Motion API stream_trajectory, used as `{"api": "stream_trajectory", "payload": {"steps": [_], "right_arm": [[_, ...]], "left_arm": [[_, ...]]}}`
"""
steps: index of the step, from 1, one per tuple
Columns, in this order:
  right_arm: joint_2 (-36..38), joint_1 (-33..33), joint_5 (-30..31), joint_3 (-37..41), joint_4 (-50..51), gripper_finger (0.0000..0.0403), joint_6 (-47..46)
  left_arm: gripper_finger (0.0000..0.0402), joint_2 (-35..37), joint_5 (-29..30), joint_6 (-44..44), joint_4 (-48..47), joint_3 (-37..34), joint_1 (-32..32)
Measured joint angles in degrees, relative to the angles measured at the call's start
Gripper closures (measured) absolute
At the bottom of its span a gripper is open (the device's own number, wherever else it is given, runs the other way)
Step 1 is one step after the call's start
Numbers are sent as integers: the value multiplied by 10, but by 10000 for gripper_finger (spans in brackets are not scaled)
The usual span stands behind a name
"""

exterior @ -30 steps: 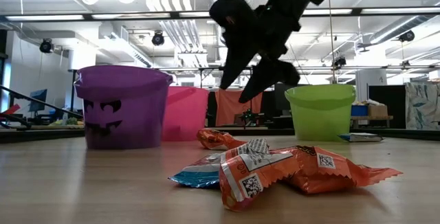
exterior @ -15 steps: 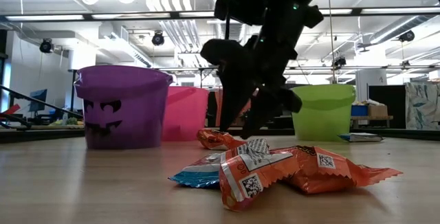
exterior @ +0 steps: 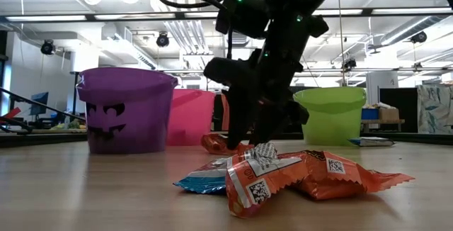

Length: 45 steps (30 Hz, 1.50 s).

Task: Sort candy
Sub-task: Put the orange chocolate into the green bucket

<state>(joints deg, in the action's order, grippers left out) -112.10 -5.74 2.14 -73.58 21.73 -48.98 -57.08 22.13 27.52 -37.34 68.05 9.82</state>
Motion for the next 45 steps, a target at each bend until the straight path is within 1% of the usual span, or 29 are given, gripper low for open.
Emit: {"api": "stream_trajectory", "payload": {"steps": [10,15,19,25,29,32,35,38,42,45], "right_arm": [[10,0,-8,0,13,314,9],[16,0,-12,0,18,351,23],[43,0,-19,2,29,372,31],[129,11,-24,2,71,388,34],[200,39,-24,2,91,390,46],[250,78,-5,1,119,390,66],[293,122,23,1,167,390,91],[331,172,41,1,234,390,100],[361,236,59,1,335,390,101],[374,268,72,1,404,390,101]], "left_arm": [[326,0,0,0,-1,-1,0],[326,0,0,0,0,-2,0],[326,0,0,0,0,-2,0],[326,0,5,-14,0,-3,0],[326,0,14,-15,0,-3,-1],[326,0,15,-15,0,-3,-1],[326,0,22,-15,1,-3,-3],[326,0,56,-15,1,-3,-7],[326,0,104,-16,11,-3,-21],[326,0,122,-20,26,-3,-41]]}}
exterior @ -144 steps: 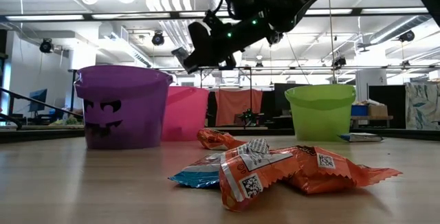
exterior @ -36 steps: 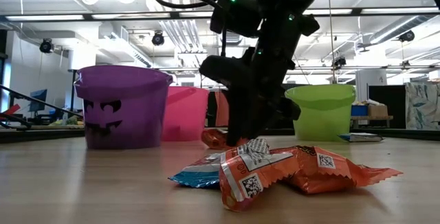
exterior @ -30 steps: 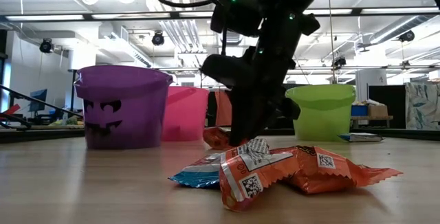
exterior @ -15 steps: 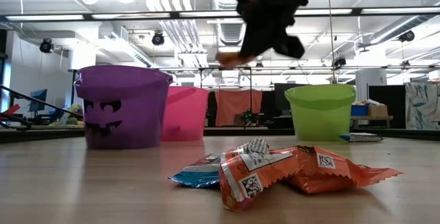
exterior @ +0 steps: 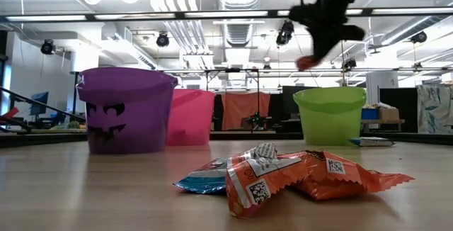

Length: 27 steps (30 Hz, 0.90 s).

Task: Sort candy
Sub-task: Put the orange chocolate into the green bucket, then put the white chocolate into the pink

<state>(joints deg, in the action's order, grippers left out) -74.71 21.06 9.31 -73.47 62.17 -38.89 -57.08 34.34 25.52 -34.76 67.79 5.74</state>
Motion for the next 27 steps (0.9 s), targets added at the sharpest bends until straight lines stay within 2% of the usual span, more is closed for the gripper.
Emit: {"api": "stream_trajectory", "payload": {"steps": [7,12,18,22,27], "right_arm": [[2,30,3,0,109,390,1],[-5,30,13,2,109,390,7],[-21,30,46,4,96,388,14],[-23,30,44,4,77,364,20],[-23,30,42,4,78,313,20]], "left_arm": [[326,0,3,-13,65,0,-64],[326,-3,28,-61,128,0,-97],[326,-13,33,-91,146,0,-112],[326,-26,38,-90,145,0,-113],[326,-41,38,-80,144,0,-113]]}}
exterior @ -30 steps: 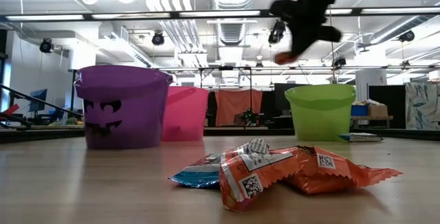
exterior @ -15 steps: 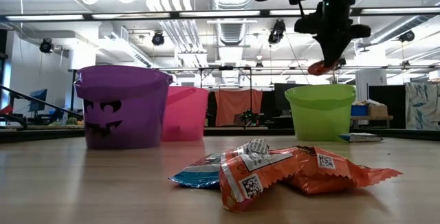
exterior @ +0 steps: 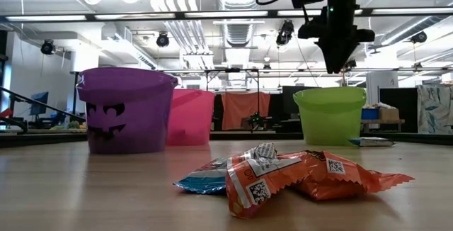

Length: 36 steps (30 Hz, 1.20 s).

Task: Sort candy
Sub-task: Put the white chocolate into the pink

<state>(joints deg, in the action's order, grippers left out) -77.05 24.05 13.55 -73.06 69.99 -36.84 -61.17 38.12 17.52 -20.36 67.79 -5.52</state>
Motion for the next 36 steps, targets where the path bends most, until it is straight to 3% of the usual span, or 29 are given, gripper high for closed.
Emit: {"api": "stream_trajectory", "payload": {"steps": [8,17,22,30,36], "right_arm": [[5,0,-5,-17,1,250,16],[6,0,-7,-80,-38,234,98],[5,0,-17,-100,-50,238,140],[5,0,-57,-103,-51,237,180],[8,-6,-167,-103,-51,238,137]], "left_arm": [[326,-3,-13,58,-26,0,3],[326,-6,-168,171,-62,0,25],[326,-7,-266,274,-138,0,89],[326,-19,-265,483,-174,0,236],[326,-73,-257,571,-174,0,313]]}}
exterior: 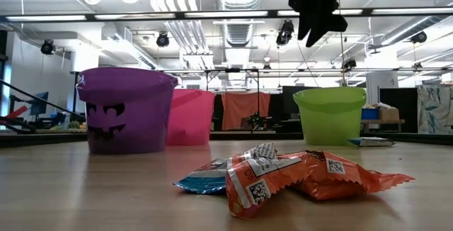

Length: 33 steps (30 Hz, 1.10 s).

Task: Sort candy
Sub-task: Put the white chocolate into the pink

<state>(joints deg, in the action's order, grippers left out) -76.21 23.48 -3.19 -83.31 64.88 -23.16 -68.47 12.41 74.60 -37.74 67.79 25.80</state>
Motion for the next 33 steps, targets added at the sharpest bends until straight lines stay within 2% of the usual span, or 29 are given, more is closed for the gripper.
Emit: {"api": "stream_trajectory", "payload": {"steps": [2,11,23,29,33], "right_arm": [[4,-9,-29,0,2,241,-16],[38,-96,-58,0,23,260,-113],[53,-257,-58,0,24,261,-251],[53,-299,-48,0,24,261,-274],[53,-309,-18,0,26,261,-283]], "left_arm": [[326,-25,-5,22,-1,0,23],[326,-144,-10,98,40,0,105],[326,-318,-9,107,189,0,93],[326,-375,-10,115,240,1,69],[326,-408,-9,108,232,36,55]]}}
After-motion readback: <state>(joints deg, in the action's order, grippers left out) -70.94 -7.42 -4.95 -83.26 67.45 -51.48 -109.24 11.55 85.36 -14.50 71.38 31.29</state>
